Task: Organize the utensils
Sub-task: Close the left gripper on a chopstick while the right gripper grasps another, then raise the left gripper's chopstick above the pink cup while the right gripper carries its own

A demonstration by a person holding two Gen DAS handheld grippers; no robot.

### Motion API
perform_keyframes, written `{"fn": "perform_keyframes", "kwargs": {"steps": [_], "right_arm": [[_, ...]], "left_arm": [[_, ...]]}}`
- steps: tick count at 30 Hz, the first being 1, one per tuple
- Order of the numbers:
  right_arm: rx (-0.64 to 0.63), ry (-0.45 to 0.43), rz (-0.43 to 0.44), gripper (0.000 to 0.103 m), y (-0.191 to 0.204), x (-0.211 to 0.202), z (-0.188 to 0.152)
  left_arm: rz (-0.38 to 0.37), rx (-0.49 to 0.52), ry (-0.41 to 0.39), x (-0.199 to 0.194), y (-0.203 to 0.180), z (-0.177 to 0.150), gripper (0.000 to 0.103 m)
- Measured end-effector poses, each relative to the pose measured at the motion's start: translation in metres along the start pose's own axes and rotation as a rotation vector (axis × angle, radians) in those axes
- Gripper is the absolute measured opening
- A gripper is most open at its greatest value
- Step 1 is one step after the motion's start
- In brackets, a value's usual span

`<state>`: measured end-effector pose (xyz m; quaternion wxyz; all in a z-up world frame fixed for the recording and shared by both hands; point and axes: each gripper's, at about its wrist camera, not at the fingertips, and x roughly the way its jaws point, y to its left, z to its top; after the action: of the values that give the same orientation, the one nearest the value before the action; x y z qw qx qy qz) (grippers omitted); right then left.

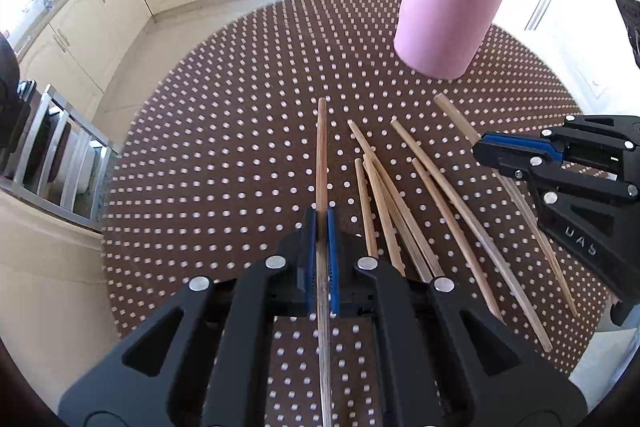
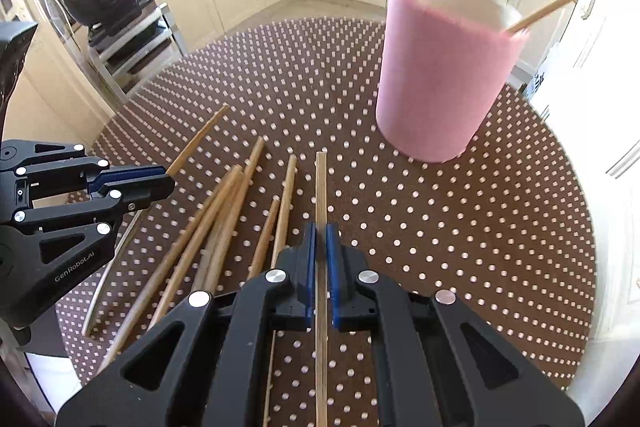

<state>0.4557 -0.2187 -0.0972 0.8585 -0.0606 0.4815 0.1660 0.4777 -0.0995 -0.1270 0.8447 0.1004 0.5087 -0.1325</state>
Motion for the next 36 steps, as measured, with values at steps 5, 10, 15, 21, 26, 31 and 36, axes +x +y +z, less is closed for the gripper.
{"fn": "perform_keyframes", "kwargs": {"steps": [5, 10, 15, 21, 26, 31, 36], "right_arm": [[0.010, -0.089, 0.014, 0.005, 0.000, -0.044, 0.000], [-0.006, -0.162, 0.009, 0.005, 0.009, -0.087, -0.004], [-0.020, -0.233, -0.007, 0.005, 0.016, -0.124, -0.009], [-0.031, -0.316, -0.021, 0.005, 0.021, -0.152, -0.014], [-0.041, -0.367, -0.045, 0.004, 0.022, -0.168, -0.017], [-0.027, -0.425, -0.066, 0.004, 0.015, -0.176, -0.020], [-0.012, -0.457, -0.070, 0.004, 0.008, -0.180, -0.017]], "left_arm": [[0.000, -0.008, -0.064, -0.040, 0.002, -0.005, 0.006], [-0.007, -0.020, -0.142, -0.088, 0.005, -0.011, 0.006], [-0.005, -0.014, -0.206, -0.126, -0.004, -0.021, 0.006], [-0.024, -0.006, -0.275, -0.163, -0.011, -0.029, 0.006], [-0.034, 0.005, -0.324, -0.182, -0.017, -0.031, 0.006], [-0.045, 0.014, -0.365, -0.188, -0.022, -0.026, 0.005], [-0.066, 0.011, -0.402, -0.190, -0.028, -0.016, 0.005]]}}
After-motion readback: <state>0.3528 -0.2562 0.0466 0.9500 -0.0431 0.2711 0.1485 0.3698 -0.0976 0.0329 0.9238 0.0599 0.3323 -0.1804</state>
